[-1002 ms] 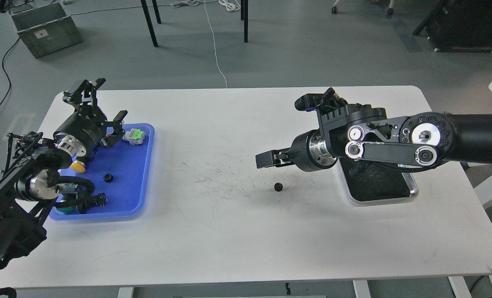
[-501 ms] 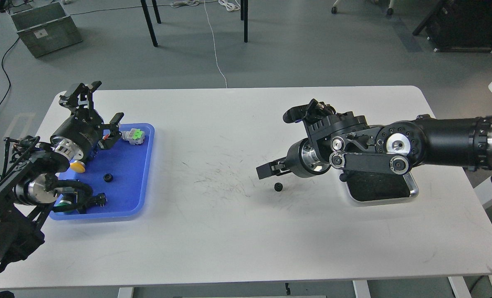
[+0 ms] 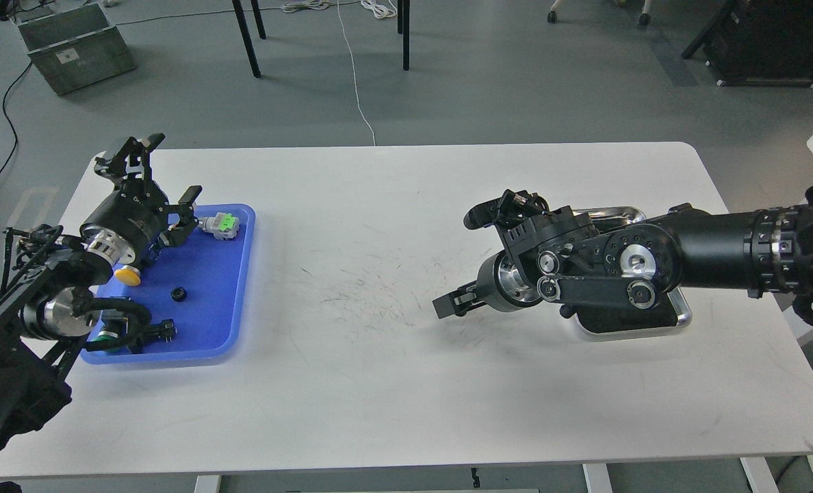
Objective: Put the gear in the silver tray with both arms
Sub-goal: 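Reach the right gripper to the gear on the table and grasp it, then carry the gear with the right gripper into the silver tray, release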
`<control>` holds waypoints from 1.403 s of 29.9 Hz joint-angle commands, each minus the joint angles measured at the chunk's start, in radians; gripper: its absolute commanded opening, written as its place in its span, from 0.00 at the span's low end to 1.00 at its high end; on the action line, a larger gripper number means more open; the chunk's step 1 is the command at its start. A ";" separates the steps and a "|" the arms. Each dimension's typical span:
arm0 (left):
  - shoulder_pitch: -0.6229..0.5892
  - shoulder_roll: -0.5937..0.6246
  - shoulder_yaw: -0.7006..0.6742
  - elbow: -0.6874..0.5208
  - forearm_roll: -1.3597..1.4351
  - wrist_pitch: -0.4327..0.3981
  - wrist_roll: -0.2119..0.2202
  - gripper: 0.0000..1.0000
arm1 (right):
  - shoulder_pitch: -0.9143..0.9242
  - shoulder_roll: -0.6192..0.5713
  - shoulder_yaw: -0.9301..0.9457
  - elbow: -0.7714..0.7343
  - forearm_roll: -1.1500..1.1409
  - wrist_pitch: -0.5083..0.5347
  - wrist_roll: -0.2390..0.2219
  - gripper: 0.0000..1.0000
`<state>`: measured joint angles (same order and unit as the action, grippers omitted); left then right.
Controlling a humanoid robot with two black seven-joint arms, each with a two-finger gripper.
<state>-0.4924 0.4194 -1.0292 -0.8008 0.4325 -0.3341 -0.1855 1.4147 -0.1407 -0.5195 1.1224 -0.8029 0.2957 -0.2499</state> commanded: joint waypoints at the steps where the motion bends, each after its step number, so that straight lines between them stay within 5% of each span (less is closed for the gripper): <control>1: 0.000 0.001 -0.002 0.000 0.000 0.000 0.000 0.98 | -0.014 0.029 -0.002 -0.033 0.001 -0.001 0.000 0.93; 10: 0.000 0.012 -0.003 0.000 0.000 0.000 0.000 0.98 | -0.037 0.069 -0.005 -0.059 0.001 0.000 0.000 0.92; 18: 0.000 0.015 -0.005 0.000 0.000 0.000 0.000 0.98 | -0.037 0.069 -0.008 -0.065 -0.001 0.000 0.000 0.75; 36: 0.000 0.030 -0.005 0.000 -0.001 0.000 -0.002 0.98 | -0.017 0.069 -0.048 -0.065 -0.001 0.014 0.000 0.02; 42: 0.000 0.030 -0.008 0.000 -0.001 0.000 -0.002 0.98 | 0.045 0.041 -0.027 -0.039 0.008 0.013 0.004 0.02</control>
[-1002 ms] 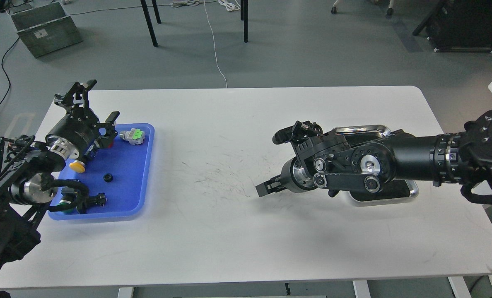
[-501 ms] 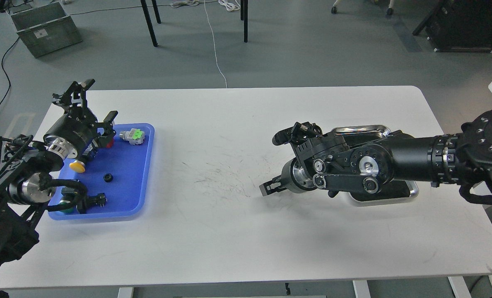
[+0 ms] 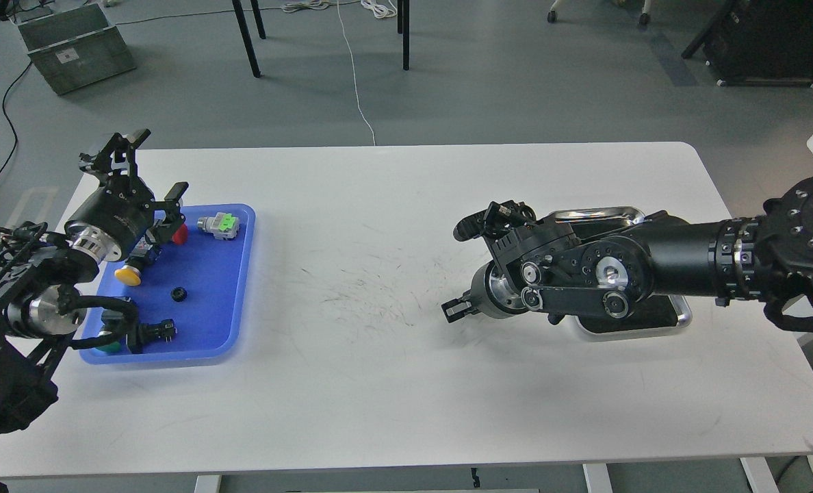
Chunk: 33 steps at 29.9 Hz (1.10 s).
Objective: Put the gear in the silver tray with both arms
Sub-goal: 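Carry the gear with the right gripper into the silver tray, release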
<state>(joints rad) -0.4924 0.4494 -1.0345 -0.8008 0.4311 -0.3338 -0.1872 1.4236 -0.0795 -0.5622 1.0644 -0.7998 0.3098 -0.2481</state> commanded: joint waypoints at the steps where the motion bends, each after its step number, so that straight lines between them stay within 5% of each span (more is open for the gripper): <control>1: 0.000 0.000 -0.002 0.000 0.001 -0.001 0.000 0.98 | 0.061 -0.043 0.030 0.034 0.005 -0.001 0.003 0.02; 7: -0.005 0.006 -0.004 0.000 0.001 0.001 0.002 0.98 | 0.192 -0.225 0.146 0.126 0.005 0.000 0.004 0.02; 14: -0.012 0.008 -0.002 0.000 0.001 0.001 0.002 0.98 | 0.196 -0.448 0.153 0.051 -0.004 0.000 0.053 0.02; 24: -0.015 0.003 0.010 -0.003 0.002 0.021 0.002 0.98 | -0.075 -0.468 0.157 -0.130 -0.021 -0.060 0.122 0.02; 33: -0.015 0.005 0.011 -0.003 0.003 0.021 0.002 0.98 | -0.205 -0.444 0.159 -0.204 -0.021 -0.153 0.139 0.02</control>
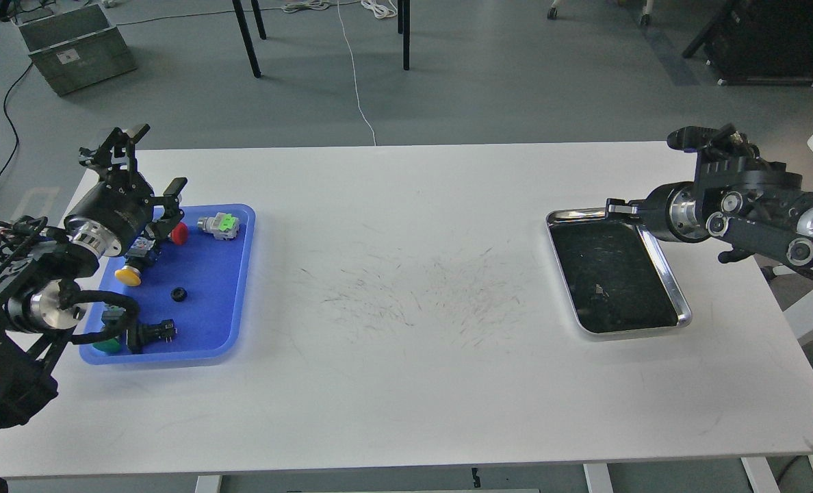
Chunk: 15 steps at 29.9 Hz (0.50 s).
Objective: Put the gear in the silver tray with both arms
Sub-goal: 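Carry the gear with the right gripper into the silver tray, release, then lift the right gripper away from the silver tray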
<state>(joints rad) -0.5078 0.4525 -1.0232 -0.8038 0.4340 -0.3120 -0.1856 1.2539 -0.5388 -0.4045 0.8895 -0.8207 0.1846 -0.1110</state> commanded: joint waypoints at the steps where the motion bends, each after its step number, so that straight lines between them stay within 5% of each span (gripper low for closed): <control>1: 0.000 0.002 0.000 0.000 0.000 -0.001 0.000 0.98 | -0.048 0.032 0.001 -0.041 0.000 -0.033 0.002 0.02; 12: 0.000 -0.002 0.000 0.000 0.000 0.001 0.000 0.98 | -0.126 0.169 0.001 -0.201 0.000 -0.067 0.025 0.06; 15: 0.000 -0.002 0.000 0.000 0.000 0.001 0.000 0.98 | -0.130 0.171 0.001 -0.201 0.000 -0.071 0.025 0.14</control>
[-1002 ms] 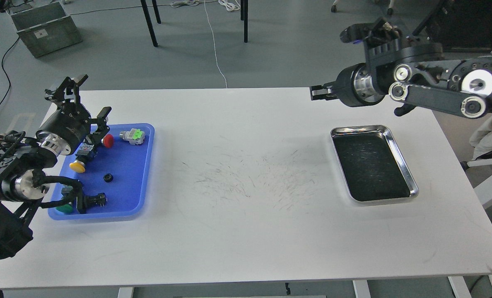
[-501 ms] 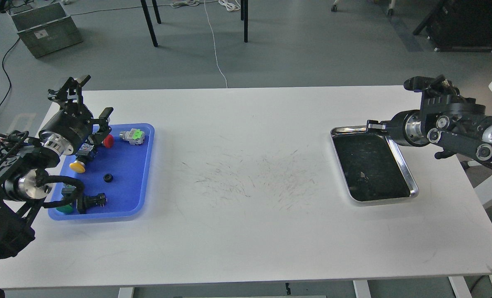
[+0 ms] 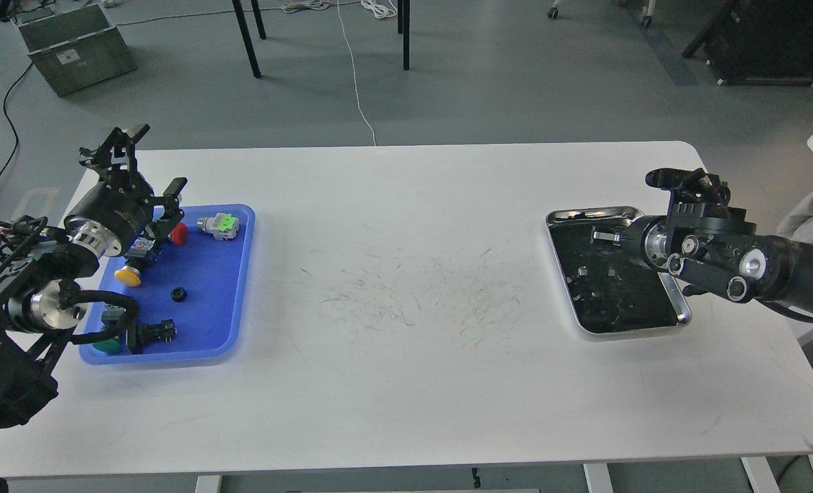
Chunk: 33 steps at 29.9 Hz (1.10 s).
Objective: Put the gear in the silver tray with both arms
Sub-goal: 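Lift the right gripper away from the silver tray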
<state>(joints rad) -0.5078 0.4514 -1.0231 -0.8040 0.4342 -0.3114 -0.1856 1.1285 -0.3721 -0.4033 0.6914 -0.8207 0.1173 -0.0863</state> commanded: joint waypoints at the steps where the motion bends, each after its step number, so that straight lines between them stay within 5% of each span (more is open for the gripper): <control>1: -0.001 0.000 0.000 0.000 0.000 0.000 0.000 0.98 | -0.004 0.004 0.000 -0.001 0.000 -0.004 0.000 0.19; 6: -0.001 0.003 0.000 0.000 0.000 0.001 0.002 0.98 | -0.004 0.004 0.000 -0.001 0.002 -0.004 0.005 0.47; 10: -0.003 0.003 0.000 0.000 0.000 0.005 0.000 0.98 | 0.005 0.004 0.000 0.007 0.006 -0.004 0.025 0.82; 15: -0.005 0.006 0.000 -0.007 0.000 0.021 0.003 0.98 | 0.019 -0.005 0.076 0.013 0.014 -0.002 0.030 0.87; 22: -0.029 0.044 0.001 -0.047 0.012 0.028 0.023 0.98 | 0.014 -0.053 0.484 0.017 0.034 0.007 0.028 0.89; 33: -0.031 0.210 0.006 -0.380 0.181 0.029 0.167 0.98 | -0.122 -0.085 1.167 0.025 0.631 0.093 0.046 0.89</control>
<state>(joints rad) -0.5505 0.6215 -1.0187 -1.0809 0.5538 -0.2809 -0.0620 1.0596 -0.4370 0.6319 0.7152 -0.3764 0.1651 -0.0591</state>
